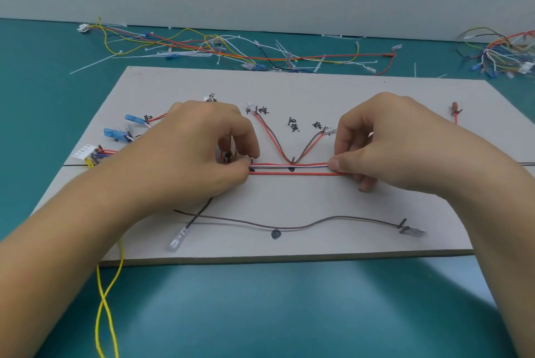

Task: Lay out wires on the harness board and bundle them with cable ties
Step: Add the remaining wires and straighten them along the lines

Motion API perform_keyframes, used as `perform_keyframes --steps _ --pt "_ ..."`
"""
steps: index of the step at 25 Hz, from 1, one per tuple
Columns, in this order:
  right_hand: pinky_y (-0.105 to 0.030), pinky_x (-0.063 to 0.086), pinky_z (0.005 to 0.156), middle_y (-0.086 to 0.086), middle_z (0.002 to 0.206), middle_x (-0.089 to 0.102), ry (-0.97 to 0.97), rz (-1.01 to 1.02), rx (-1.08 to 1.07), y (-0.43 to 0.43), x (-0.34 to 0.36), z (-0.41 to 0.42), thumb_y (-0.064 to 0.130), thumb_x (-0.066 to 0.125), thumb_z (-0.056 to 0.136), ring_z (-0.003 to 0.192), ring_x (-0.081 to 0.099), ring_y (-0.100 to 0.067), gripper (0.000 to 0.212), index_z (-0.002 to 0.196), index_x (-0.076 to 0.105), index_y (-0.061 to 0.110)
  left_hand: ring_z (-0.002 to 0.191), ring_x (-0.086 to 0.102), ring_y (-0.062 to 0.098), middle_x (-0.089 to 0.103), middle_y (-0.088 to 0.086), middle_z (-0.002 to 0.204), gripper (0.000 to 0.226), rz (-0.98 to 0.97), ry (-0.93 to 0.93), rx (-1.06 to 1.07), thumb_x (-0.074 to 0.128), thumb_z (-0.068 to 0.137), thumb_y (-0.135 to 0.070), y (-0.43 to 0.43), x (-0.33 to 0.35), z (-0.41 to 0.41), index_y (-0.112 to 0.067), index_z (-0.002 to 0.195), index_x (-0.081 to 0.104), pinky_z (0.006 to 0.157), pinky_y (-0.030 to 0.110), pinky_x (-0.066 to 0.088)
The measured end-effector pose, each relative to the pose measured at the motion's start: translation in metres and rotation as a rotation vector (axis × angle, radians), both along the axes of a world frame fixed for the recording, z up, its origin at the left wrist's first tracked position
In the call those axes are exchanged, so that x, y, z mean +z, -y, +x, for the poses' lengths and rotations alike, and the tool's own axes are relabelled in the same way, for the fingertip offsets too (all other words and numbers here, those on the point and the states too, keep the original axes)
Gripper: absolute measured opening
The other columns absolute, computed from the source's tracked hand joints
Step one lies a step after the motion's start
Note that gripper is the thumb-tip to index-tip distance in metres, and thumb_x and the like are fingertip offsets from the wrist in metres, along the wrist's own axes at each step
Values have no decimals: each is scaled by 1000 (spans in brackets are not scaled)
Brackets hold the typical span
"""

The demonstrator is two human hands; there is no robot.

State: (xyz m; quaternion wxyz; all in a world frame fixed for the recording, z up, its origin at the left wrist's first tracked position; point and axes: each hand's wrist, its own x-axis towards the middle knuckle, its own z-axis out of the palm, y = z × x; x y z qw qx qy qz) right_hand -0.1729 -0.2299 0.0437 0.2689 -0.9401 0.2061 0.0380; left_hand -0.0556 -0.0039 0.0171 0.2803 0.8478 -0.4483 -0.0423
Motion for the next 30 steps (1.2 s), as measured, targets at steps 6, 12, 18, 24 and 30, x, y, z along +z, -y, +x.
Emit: perform_keyframes --steps 6,12,18,24,30 --pt "-17 43 38 6 56 70 14 -55 11 3 4 -2 27 84 79 40 64 -10 16 67 74 24 73 62 6 62 -13 78 8 -26 13 -49 77 82 -22 7 -9 1 -29 78 75 73 33 51" --pt "-14 40 39 12 58 70 71 -52 2 20 13 -6 21 84 79 47 67 -8 17 70 76 33 80 61 8 64 -14 80 13 -56 -25 -36 75 75 -43 4 -11 9 -31 71 73 68 21 45" --pt "-22 41 51 12 57 69 32 -39 17 28 16 -8 29 86 78 44 62 -6 13 72 77 36 78 61 7 64 -14 80 11 -45 -53 -37 76 76 -42 3 -11 11 -32 71 74 68 24 47" --pt "-23 43 52 16 56 68 38 -60 29 27 16 -8 31 85 78 43 57 1 13 71 76 39 79 59 7 61 -17 87 18 -13 -19 -14 79 74 -57 -6 -1 17 -39 77 74 68 23 45" --pt "-10 35 37 14 58 69 20 -80 64 24 15 -8 29 83 79 48 59 4 15 72 76 40 58 58 6 68 -28 80 33 -1 27 421 59 68 -62 -68 15 76 -51 96 72 70 35 54"
